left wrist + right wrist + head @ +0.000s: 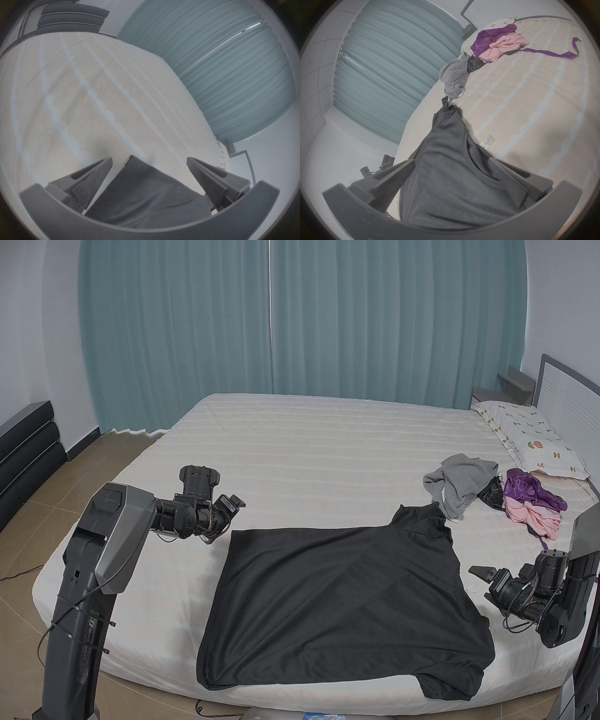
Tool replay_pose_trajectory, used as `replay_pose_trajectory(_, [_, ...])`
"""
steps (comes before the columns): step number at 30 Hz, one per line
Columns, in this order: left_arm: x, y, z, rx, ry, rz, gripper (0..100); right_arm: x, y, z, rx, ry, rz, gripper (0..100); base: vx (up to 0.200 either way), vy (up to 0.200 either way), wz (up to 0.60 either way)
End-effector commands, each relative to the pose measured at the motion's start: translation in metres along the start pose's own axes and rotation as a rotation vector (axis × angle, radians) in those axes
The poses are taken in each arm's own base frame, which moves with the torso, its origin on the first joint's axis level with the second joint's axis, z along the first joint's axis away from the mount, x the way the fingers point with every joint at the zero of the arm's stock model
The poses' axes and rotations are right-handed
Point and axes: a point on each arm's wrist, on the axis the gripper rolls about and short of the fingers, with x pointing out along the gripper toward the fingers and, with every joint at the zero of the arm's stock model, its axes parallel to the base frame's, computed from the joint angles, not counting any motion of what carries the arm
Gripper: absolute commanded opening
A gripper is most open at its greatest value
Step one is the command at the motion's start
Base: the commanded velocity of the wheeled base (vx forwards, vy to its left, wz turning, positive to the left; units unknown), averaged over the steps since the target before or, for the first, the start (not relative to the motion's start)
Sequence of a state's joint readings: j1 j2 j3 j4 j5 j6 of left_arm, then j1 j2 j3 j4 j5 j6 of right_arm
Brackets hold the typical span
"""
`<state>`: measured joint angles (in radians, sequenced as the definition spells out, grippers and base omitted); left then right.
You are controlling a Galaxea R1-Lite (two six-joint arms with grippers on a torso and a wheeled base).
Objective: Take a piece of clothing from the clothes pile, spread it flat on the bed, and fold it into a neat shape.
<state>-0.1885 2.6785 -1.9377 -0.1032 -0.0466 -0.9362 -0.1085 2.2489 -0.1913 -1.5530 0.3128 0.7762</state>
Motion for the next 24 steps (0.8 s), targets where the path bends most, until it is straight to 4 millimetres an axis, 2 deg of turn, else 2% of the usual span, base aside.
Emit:
replay_pose_trajectory(1, [0.024,0.011,-0.020,0.017,0.033,0.025,100,0.004,-0.003,-0.003,0.003,0.015,-0.003,100,0.000,0.000,0.00])
replay_pose_trajectory(24, [0.034,0.016,-0.026,0.073,-0.031,0.020,100,0.006,0.003,-0.011,0.006,0.045,0.012,100,0.000,0.000,0.00])
